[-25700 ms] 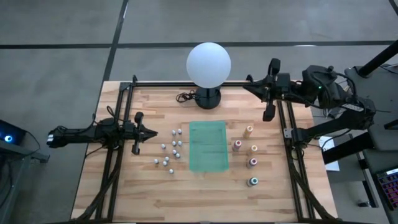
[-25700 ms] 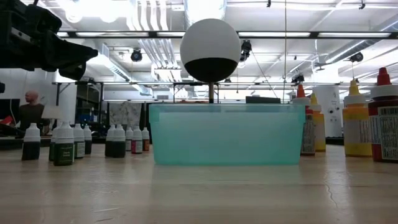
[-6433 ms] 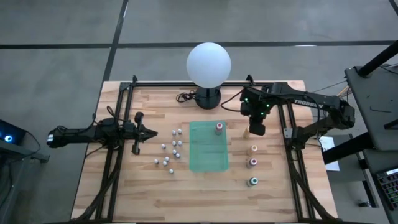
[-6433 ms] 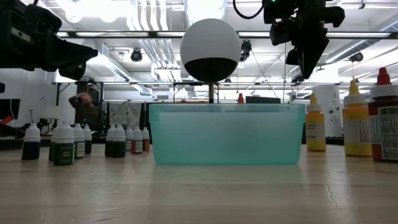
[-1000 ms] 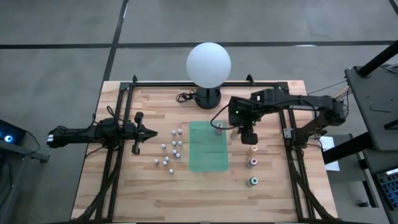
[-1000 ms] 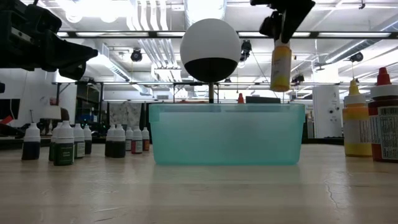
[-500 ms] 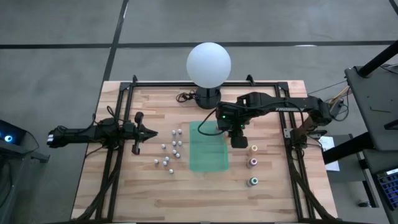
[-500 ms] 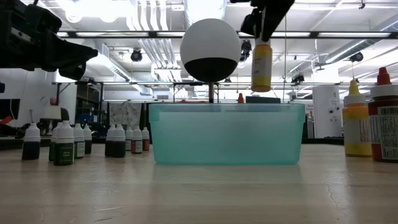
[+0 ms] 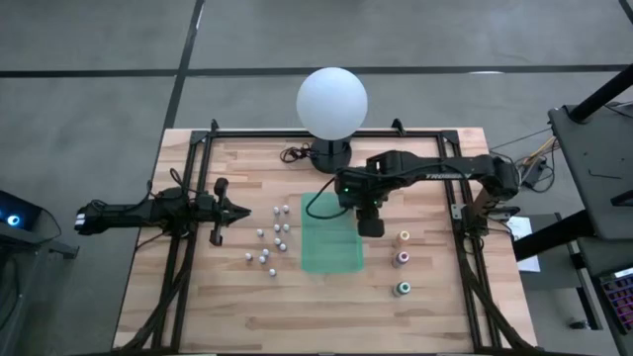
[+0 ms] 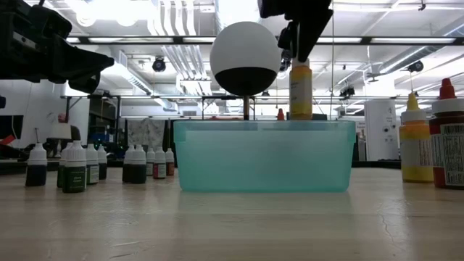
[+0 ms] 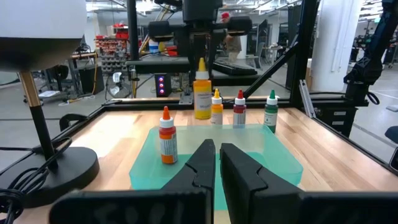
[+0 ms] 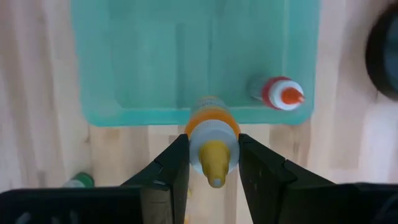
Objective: Pick & Place food coloring
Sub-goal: Put the top large yellow food coloring bottle into the green bin
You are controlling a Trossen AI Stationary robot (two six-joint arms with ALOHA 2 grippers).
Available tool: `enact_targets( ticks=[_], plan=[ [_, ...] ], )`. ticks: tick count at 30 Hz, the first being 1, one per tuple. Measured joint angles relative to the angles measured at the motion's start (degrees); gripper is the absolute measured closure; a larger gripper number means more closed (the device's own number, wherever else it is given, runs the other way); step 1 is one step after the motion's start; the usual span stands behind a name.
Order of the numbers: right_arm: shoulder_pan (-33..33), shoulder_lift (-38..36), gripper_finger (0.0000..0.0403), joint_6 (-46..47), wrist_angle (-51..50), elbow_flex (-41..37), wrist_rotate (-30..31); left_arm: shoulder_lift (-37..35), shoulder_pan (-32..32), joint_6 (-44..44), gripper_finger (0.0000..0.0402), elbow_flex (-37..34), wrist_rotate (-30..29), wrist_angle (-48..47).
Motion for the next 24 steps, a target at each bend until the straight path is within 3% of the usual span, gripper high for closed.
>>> enact_targets(
  ticks=[15, 24],
  plan=[
    [0.0, 0.8, 0.0296, 21.5, 2.1, -0.3, 1.1, 0.0, 0.0, 0.0, 0.0401, 0.0, 0.0, 0.0],
    [0.2, 1.8, 0.0296, 26.3, 5.3, -1.9, 0.7, 0.0, 0.0, 0.0, 0.0401, 0.0, 0.0, 0.0]
  ],
)
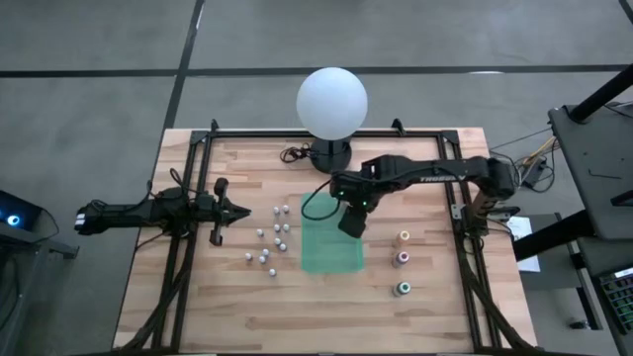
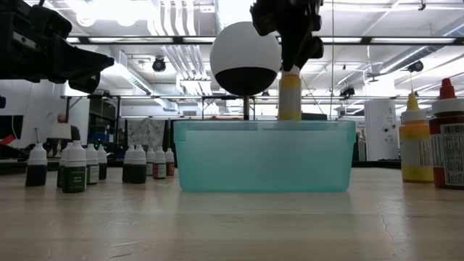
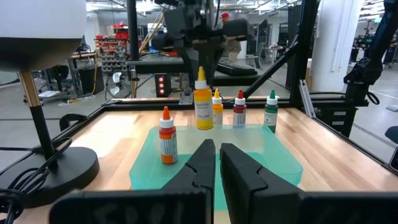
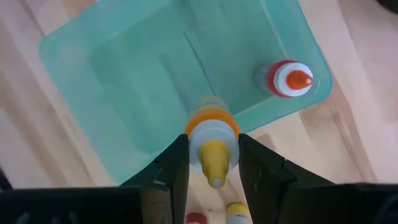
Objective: Pick & Place food coloring
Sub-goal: Put the top large yellow food coloring bottle into the green bin
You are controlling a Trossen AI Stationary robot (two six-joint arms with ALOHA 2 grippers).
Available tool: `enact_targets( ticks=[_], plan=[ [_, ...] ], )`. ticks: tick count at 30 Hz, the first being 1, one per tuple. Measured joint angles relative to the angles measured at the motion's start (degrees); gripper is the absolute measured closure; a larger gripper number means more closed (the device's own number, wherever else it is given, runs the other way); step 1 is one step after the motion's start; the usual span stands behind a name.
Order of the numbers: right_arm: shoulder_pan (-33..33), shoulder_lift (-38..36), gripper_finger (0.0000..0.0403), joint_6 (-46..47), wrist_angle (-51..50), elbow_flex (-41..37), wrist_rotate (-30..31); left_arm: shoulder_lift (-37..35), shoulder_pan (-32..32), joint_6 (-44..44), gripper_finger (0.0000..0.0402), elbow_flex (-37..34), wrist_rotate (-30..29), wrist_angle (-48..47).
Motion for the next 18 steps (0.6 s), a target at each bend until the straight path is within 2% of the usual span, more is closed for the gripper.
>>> enact_targets(
  ticks=[8, 18],
  plan=[
    [0.0, 3.1, 0.0296, 0.4, 3.2, -0.2, 0.1, 0.0, 0.0, 0.0, 0.0401, 0.0, 0.0, 0.0],
    [-0.3, 4.6, 0.0296, 0.6, 4.8, -2.4, 3.1, 0.0, 0.0, 0.0, 0.0401, 0.0, 0.0, 0.0]
  ],
)
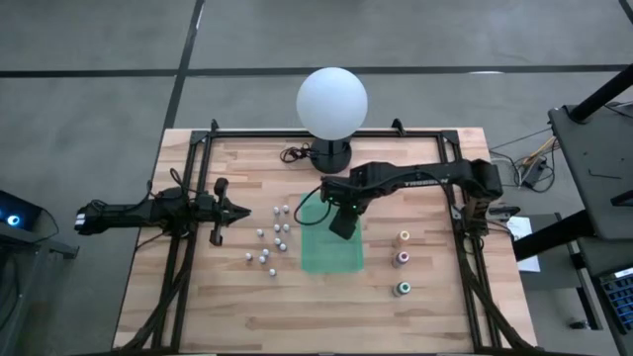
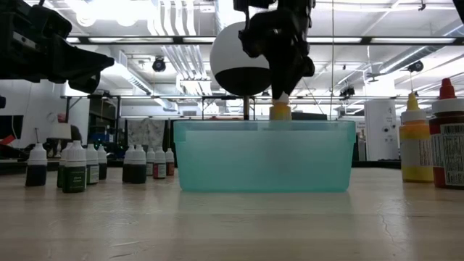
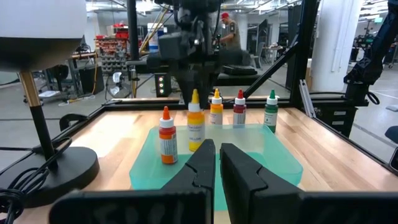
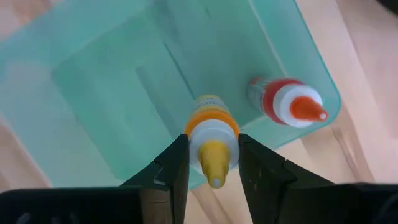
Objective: Pick & Place food coloring
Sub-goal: Put the top large yellow food coloring bottle into the green bin
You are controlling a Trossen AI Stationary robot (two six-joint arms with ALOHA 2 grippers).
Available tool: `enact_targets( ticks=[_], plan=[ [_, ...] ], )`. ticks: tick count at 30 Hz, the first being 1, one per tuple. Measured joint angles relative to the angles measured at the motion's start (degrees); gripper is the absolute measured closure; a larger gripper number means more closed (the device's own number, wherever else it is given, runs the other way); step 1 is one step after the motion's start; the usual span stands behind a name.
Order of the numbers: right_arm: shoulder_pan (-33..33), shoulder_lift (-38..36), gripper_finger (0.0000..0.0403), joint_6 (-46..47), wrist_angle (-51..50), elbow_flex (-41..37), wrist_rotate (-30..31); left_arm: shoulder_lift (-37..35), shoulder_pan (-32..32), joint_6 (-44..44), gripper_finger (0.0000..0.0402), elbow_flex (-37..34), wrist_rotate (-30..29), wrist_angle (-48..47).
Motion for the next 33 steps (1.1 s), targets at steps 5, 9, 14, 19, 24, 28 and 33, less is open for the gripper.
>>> enact_targets(
  ticks=[5, 9, 14, 19, 24, 28, 33],
  plan=[
    [-0.1, -0.2, 0.0296, 0.0, 0.1, -1.8, 0.0, 0.0, 0.0, 0.0, 0.0401, 0.0, 0.0, 0.0],
    [-0.3, -0.2, 0.0296, -0.7, 1.3, -2.5, 1.4, 0.0, 0.0, 0.0, 0.0401, 0.0, 0.0, 0.0],
    [-0.7, -0.2, 0.0296, -1.8, 1.9, -3.8, 1.5, 0.0, 0.0, 0.0, 0.0401, 0.0, 0.0, 0.0],
    [-0.6, -0.2, 0.0296, -2.2, 3.1, -5.4, 1.5, 0.0, 0.0, 0.0, 0.0401, 0.0, 0.0, 0.0],
    [-0.6, -0.2, 0.0296, -2.2, 3.7, -5.7, 1.5, 0.0, 0.0, 0.0, 0.0401, 0.0, 0.0, 0.0],
    [-0.7, -0.2, 0.0296, -2.4, 3.9, -5.8, 1.5, 0.0, 0.0, 0.0, 0.0401, 0.0, 0.0, 0.0],
    [-0.9, -0.2, 0.0296, -2.3, 4.1, -6.1, 1.5, 0.0, 0.0, 0.0, 0.0401, 0.0, 0.0, 0.0]
  ],
)
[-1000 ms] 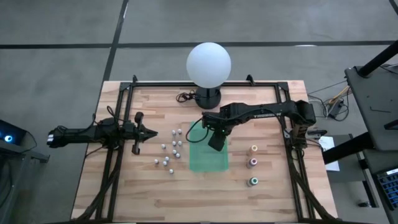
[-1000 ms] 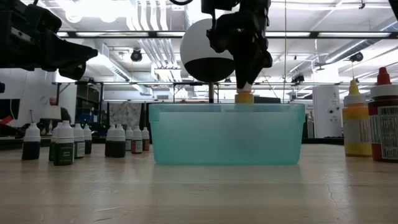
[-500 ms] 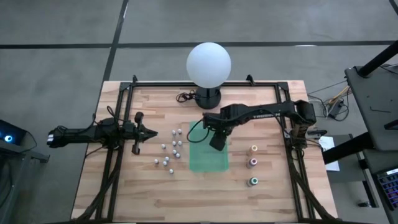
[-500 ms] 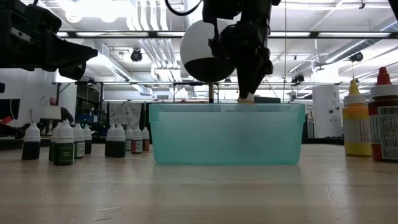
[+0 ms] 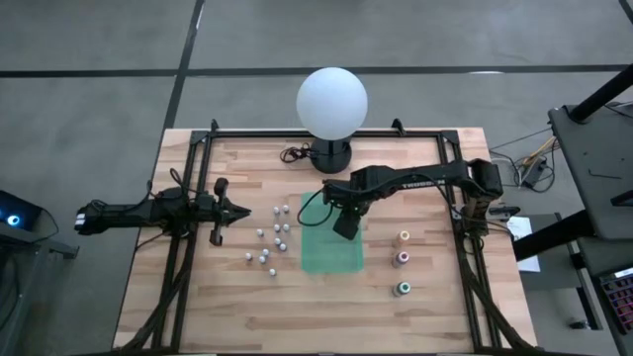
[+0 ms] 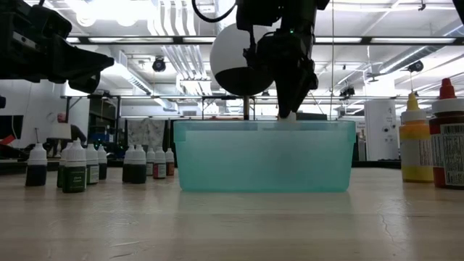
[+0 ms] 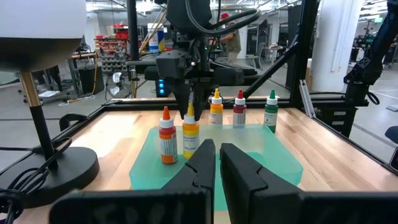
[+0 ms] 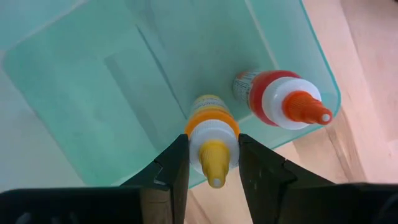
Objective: Pick & Place food coloring
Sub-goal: Put the top large yellow food coloring bottle into the green bin, then put the large yellow food coloring bottle into the green bin
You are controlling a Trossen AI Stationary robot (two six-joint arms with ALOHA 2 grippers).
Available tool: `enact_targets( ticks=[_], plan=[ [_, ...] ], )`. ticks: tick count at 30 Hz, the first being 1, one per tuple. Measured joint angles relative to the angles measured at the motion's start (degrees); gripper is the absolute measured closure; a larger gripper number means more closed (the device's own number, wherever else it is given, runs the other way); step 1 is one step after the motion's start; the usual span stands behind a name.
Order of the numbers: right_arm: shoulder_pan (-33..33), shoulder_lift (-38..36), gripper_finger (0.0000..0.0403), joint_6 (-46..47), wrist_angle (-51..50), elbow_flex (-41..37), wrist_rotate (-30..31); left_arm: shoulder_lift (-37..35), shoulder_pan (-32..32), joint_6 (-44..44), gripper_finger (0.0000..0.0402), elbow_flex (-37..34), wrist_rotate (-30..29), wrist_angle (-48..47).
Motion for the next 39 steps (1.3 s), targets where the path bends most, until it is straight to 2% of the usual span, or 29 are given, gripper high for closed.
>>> enact_targets(
  ticks=[19, 31, 39],
  plan=[
    [-0.1, -0.1, 0.0287, 0.5, 1.5, -1.9, -0.4, 0.0, 0.0, 0.0, 0.0401, 0.0, 0.0, 0.0],
    [-0.1, -0.1, 0.0244, 0.2, 1.4, -1.9, -0.7, 0.0, 0.0, 0.0, 0.0401, 0.0, 0.0, 0.0],
    [-0.1, -2.0, 0.0231, -0.4, 1.1, -1.9, -0.7, 0.0, 0.0, 0.0, 0.0401, 0.0, 0.0, 0.0]
  ],
)
